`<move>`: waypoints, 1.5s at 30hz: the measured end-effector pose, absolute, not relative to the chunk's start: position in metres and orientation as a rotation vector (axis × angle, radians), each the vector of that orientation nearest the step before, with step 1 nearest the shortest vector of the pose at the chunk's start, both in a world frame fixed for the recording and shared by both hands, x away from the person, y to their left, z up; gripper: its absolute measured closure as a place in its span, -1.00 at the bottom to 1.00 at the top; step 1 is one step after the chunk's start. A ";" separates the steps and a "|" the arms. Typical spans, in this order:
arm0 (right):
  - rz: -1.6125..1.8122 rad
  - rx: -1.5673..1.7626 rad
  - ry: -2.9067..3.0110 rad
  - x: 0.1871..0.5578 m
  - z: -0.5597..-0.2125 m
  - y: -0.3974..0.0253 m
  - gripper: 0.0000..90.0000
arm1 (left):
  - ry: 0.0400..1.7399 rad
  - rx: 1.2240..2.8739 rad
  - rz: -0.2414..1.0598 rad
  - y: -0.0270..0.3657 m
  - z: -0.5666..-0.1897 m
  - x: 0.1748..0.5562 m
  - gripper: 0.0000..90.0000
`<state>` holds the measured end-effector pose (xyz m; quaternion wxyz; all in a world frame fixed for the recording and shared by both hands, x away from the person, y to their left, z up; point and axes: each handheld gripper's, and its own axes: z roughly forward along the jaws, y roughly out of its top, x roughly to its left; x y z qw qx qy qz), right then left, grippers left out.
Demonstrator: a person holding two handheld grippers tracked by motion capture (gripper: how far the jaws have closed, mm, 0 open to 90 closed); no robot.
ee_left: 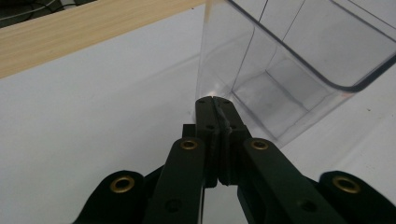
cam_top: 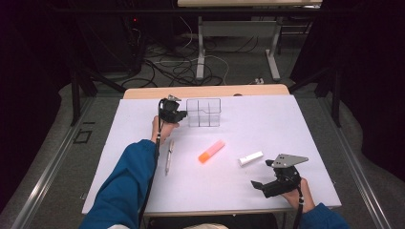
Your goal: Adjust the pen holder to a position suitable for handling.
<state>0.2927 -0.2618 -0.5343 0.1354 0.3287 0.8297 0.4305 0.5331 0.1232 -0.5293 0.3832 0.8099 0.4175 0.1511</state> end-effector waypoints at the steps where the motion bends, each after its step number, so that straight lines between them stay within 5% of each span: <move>1: 1.247 0.952 2.403 0.293 -0.534 -0.262 -0.94 | 1.061 2.065 0.390 0.122 -0.529 0.533 1.00; 20: 1.243 0.949 2.416 0.293 -0.534 -0.262 -0.94 | 1.059 2.084 0.417 0.111 -0.529 0.532 0.96; 27: 1.247 0.948 2.402 0.293 -0.534 -0.262 -0.94 | 1.140 2.085 0.507 0.120 -0.520 0.519 0.32; 28: 1.249 0.950 2.407 0.292 -0.534 -0.262 -0.94 | 1.149 2.085 0.520 0.124 -0.517 0.512 0.05; 34: 1.240 0.954 2.415 0.293 -0.534 -0.262 -0.94 | 1.098 2.096 0.507 0.138 -0.513 0.486 -0.29; 45: 1.240 0.953 2.419 0.292 -0.534 -0.262 -0.94 | 1.047 2.128 0.465 0.154 -0.511 0.454 -0.60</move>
